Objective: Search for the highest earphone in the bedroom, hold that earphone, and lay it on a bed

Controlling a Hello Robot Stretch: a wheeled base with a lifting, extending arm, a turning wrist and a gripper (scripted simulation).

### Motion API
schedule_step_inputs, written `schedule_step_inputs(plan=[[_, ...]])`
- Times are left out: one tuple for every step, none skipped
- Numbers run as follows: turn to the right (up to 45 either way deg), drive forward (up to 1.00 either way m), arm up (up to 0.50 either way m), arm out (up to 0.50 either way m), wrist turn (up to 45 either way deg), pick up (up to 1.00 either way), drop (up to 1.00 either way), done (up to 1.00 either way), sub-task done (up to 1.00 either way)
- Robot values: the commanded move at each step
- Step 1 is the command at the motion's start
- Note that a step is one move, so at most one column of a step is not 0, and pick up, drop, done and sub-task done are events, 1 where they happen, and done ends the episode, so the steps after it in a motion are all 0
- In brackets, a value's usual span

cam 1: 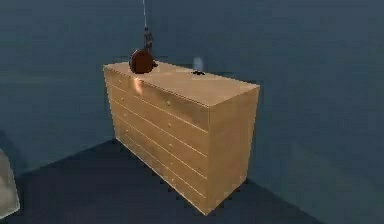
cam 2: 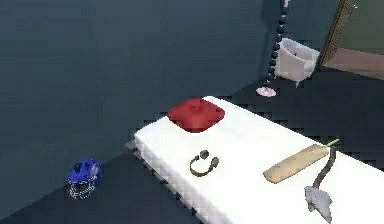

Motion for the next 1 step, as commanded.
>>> schedule_step_inputs(plan=[[-42.0,0.0,0.0,0.0,0.0,0.0,0.0,0.0,0.0]])
